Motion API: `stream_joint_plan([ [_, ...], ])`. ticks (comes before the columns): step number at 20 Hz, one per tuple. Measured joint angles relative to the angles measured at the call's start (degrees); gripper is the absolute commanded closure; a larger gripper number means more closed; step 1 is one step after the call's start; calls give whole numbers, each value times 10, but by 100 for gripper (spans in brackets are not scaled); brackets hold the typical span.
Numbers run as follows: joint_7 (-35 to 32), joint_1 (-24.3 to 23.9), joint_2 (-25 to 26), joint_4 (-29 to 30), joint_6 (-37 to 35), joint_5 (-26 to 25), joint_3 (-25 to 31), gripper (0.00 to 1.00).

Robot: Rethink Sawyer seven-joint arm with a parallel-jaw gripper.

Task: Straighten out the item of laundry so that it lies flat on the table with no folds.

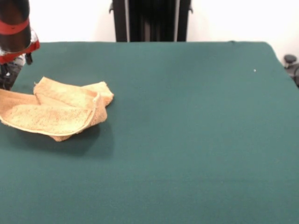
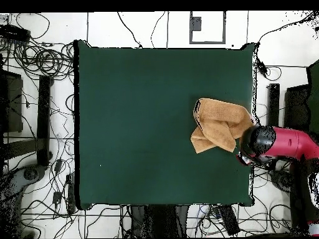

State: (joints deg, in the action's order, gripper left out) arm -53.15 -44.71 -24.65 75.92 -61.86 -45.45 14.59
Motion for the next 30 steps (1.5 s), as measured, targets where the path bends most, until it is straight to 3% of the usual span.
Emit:
stream_joint_plan([
  [14, 0, -83, 5, 46, 98, 80, 49, 0],
  [30, 0, -113, 7, 76, 122, 104, 98, 0],
])
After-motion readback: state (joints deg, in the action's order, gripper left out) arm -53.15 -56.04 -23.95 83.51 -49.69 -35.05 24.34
